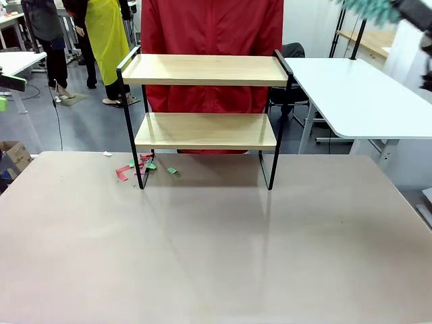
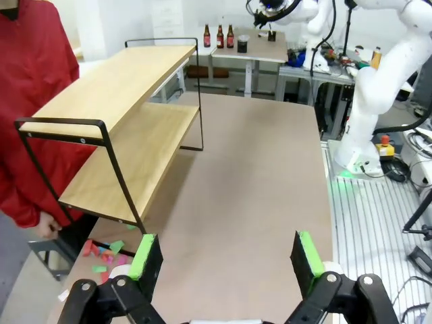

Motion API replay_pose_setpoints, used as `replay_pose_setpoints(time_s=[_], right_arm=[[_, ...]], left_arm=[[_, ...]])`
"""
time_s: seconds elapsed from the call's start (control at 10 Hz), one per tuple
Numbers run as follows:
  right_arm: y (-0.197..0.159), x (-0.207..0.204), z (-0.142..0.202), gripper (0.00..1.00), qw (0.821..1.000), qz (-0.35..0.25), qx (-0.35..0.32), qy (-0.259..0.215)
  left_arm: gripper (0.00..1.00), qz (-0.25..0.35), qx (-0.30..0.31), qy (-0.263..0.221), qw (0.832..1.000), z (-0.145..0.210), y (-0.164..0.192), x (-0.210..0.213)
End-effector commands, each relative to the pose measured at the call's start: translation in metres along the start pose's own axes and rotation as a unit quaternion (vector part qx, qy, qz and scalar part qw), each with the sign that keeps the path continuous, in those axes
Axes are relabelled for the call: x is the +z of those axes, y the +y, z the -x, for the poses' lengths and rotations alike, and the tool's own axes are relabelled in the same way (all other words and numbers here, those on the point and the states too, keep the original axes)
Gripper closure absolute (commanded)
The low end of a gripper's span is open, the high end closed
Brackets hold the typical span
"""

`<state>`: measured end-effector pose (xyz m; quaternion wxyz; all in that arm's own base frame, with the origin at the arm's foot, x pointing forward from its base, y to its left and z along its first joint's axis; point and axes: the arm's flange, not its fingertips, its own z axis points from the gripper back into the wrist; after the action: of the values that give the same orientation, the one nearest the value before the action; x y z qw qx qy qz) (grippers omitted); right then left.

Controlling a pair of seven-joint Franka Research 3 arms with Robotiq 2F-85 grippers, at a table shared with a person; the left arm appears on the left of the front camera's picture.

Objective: Clean the shelf.
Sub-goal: Hand the Duster back to the human.

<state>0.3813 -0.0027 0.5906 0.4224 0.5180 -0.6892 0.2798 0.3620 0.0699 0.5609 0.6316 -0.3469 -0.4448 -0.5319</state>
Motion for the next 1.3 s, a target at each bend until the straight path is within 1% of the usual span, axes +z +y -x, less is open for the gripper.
replay_pose_setpoints(time_s=[0.0,0.1,0.2,0.3,0.5,0.7,0.8,1.0,1.1,1.2], right_arm=[[0.018,0.033,-0.01,0.85,0.99,0.124,0.037,-0.047],[0.017,0.056,-0.019,0.85,0.979,0.19,0.054,-0.056],[0.019,0.078,-0.028,0.85,0.965,0.246,0.079,-0.048],[0.018,0.097,-0.033,0.85,0.948,0.302,0.094,-0.036],[0.017,0.128,-0.037,0.85,0.914,0.392,0.109,0.0],[0.018,0.141,-0.037,0.85,0.901,0.42,0.109,0.027],[0.013,0.146,-0.03,0.85,0.894,0.432,0.104,0.052],[0.002,0.161,-0.009,0.85,0.88,0.456,0.09,0.101],[0.001,0.172,0.007,0.85,0.874,0.465,0.066,0.124],[0.002,0.179,0.02,0.85,0.874,0.465,0.045,0.135]], left_arm=[[0.0,0.001,-0.007,-0.015,1.0,-0.001,0.0,0.0],[0.0,0.001,-0.007,-0.015,1.0,-0.001,0.0,0.0],[0.0,0.001,-0.007,-0.015,1.0,-0.001,0.0,0.0],[0.0,0.001,-0.007,-0.015,1.0,-0.001,0.0,0.0],[0.0,0.001,-0.007,-0.015,1.0,-0.001,0.0,0.0],[0.0,0.001,-0.007,-0.015,1.0,-0.001,0.0,0.0],[0.0,0.001,-0.007,-0.015,1.0,-0.001,0.0,0.0],[0.0,0.001,-0.007,-0.015,1.0,-0.001,0.0,0.0],[0.0,0.001,-0.007,-0.015,1.0,-0.001,0.0,0.0],[0.0,0.001,-0.007,-0.015,1.0,-0.001,0.0,0.0]])
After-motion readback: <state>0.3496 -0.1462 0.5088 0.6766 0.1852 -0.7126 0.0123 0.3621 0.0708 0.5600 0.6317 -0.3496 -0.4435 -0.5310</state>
